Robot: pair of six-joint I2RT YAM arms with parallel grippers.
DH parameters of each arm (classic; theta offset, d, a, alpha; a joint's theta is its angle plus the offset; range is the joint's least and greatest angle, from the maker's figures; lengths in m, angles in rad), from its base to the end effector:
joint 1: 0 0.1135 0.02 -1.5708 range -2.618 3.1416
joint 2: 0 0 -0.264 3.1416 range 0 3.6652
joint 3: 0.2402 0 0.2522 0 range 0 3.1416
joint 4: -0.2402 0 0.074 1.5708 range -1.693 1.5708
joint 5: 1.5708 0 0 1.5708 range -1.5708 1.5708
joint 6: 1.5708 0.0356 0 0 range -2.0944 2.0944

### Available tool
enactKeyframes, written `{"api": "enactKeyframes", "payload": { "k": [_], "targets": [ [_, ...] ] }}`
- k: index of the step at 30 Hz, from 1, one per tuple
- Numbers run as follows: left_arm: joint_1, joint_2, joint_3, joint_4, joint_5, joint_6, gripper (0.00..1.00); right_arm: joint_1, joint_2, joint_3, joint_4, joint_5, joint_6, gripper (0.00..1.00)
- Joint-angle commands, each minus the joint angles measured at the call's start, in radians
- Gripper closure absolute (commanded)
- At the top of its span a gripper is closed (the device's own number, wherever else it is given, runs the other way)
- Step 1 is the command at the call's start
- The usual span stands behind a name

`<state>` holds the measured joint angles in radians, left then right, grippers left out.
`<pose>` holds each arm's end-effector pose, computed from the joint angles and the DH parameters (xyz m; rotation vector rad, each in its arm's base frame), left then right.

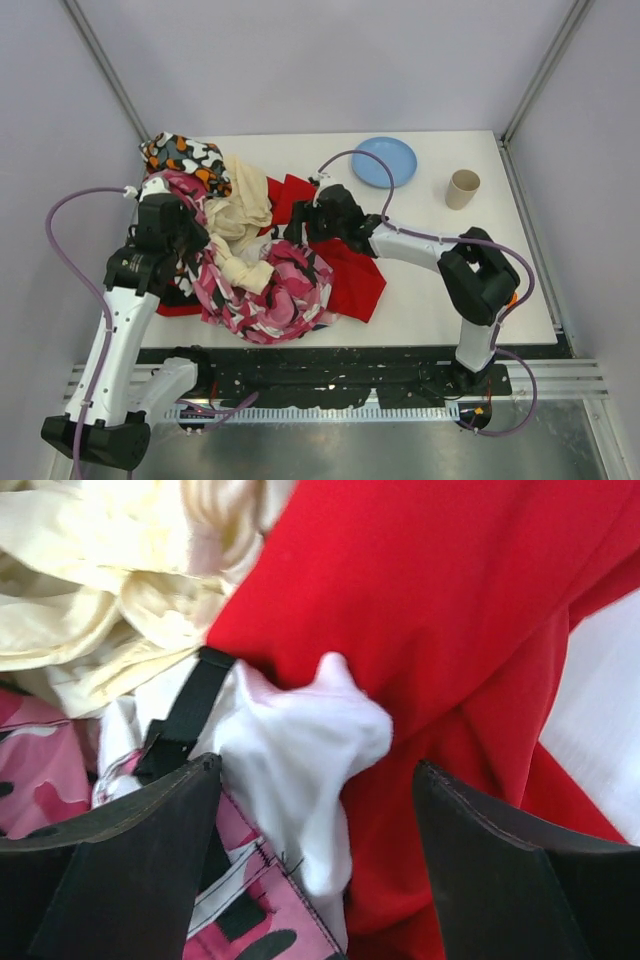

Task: Pick out a specific cloth from the pile

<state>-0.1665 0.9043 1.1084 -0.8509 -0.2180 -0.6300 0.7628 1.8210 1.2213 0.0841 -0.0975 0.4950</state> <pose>0.1702 -0.0208 0.3639 -0.6231 2.1175 -0.2033 0.2988 0.2904 0.2266 -0.3560 2.1737 0.8416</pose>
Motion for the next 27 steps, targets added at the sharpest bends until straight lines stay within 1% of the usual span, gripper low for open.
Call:
{"api": "enactKeyframes", "payload": {
  "k": [1,3,4,6,7,10,11,14,15,17,19,20,21,22,23,25,27],
  "targets": [
    [0.021,-0.005,0.074,0.105,0.0,0.033,1.0,-0.019,0.03,0.041,0.019,0.032,0.097,0.23],
    [0.03,0.002,0.077,0.108,0.0,0.036,1.0,-0.023,0.034,0.035,0.051,-0.005,0.119,0.4],
    [0.035,0.005,0.079,0.111,-0.001,0.038,1.0,-0.028,0.034,0.027,0.069,-0.048,0.128,0.63],
    [0.041,0.022,0.082,0.121,-0.001,0.041,1.0,-0.033,0.018,0.023,0.103,-0.094,0.136,0.8],
    [0.041,0.03,0.08,0.131,0.012,0.052,1.0,-0.034,-0.001,0.024,0.102,-0.108,0.128,0.84],
    [0.041,0.08,0.065,0.17,0.026,0.07,1.0,-0.037,-0.057,0.075,0.042,-0.123,0.058,0.9],
    [0.041,0.102,0.059,0.179,0.023,0.07,1.0,-0.039,-0.093,0.089,0.016,-0.133,0.036,0.95],
    [0.041,0.185,0.044,0.203,0.035,0.082,1.0,-0.04,-0.188,0.205,-0.122,-0.168,-0.073,0.95],
    [0.039,0.22,0.038,0.214,0.04,0.087,1.0,-0.037,-0.207,0.236,-0.139,-0.198,-0.088,0.95],
    [0.041,0.29,0.033,0.234,0.055,0.092,1.0,-0.037,-0.261,0.337,-0.217,-0.231,-0.142,0.95],
    [0.041,0.375,0.034,0.269,0.091,0.101,1.0,-0.037,-0.302,0.516,-0.3,-0.254,-0.19,0.95],
    [0.041,0.43,0.048,0.274,0.1,0.104,1.0,-0.037,-0.314,0.561,-0.358,-0.257,-0.214,0.95],
    [0.041,0.48,0.077,0.251,0.106,0.101,1.0,-0.037,-0.322,0.66,-0.394,-0.257,-0.223,0.95],
    [0.041,0.543,0.108,0.21,0.117,0.099,1.0,-0.037,-0.33,0.7,-0.444,-0.254,-0.248,0.95],
    [0.041,0.603,0.14,0.184,0.126,0.102,1.0,-0.04,-0.331,0.783,-0.466,-0.243,-0.262,0.95],
    [0.041,0.697,0.182,0.15,0.132,0.102,1.0,-0.045,-0.345,0.883,-0.521,-0.197,-0.3,0.95],
    [0.041,0.767,0.209,0.127,0.137,0.102,1.0,-0.052,-0.368,0.944,-0.552,-0.116,-0.344,0.95]
  ]
}}
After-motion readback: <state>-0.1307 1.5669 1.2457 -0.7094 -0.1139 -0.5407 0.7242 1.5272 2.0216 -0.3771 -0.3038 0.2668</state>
